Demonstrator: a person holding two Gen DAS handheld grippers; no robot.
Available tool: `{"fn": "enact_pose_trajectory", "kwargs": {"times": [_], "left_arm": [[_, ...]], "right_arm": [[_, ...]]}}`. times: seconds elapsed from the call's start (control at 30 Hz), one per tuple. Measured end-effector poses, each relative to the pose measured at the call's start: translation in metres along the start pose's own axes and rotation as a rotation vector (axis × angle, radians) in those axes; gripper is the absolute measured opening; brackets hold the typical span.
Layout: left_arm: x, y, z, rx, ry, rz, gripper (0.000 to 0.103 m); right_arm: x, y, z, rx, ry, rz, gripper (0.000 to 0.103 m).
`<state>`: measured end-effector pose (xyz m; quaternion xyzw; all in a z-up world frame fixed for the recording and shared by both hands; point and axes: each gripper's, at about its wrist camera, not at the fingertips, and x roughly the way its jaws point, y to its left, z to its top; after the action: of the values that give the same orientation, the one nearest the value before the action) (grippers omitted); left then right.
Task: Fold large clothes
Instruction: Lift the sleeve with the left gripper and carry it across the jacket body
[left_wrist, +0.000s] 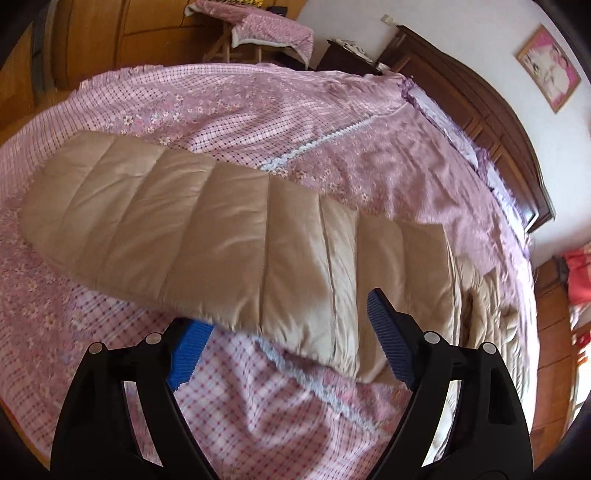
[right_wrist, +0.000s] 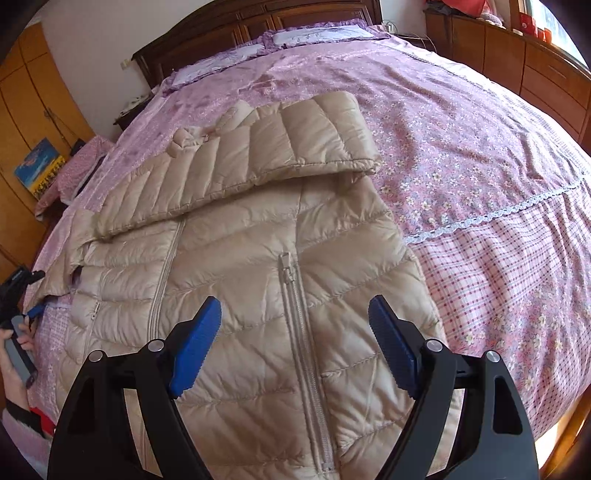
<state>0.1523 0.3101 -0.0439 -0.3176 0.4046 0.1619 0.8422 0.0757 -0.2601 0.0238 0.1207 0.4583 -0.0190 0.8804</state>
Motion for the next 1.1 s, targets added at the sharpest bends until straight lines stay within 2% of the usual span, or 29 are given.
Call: {"fn": "enact_pose_trajectory", "kwargs": {"times": [0.27,0.47,0.7,0.83,0.93,1.0,1.1], "left_arm": [[0.022,0.020,0.012,-0.080,0.019,0.040,0.082],[0.029,0.024,0.009,-0.073,0.023,0.042,0.082],[0.022,0.025,0.015,-0.075,-0.007,0.039,0.080],[0.010,0.016,0.017,-0.001,-0.056,0.063,0.066],[0.004,0.014,0.020,0.011,-0.068,0.050,0.050],[0.000,0.013,0.022,0.020,-0.075,0.039,0.029],[-0.008,0.010,0.023,0.025,-0.074,0.008,0.014]], "right_arm": [[0.003,0.003,-0.001,-0.005,0.012,-0.032,0.080],[0.005,0.000,-0.001,0.005,0.025,-0.038,0.080],[0.003,0.006,0.000,-0.035,0.010,-0.033,0.082],[0.004,0.006,-0.001,-0.037,0.014,-0.043,0.082],[0.005,0.000,0.000,-0.015,0.026,-0.037,0.084],[0.004,-0.004,0.001,-0.003,0.024,-0.034,0.084],[0.001,-0.009,0.001,0.007,0.014,-0.034,0.084]]}}
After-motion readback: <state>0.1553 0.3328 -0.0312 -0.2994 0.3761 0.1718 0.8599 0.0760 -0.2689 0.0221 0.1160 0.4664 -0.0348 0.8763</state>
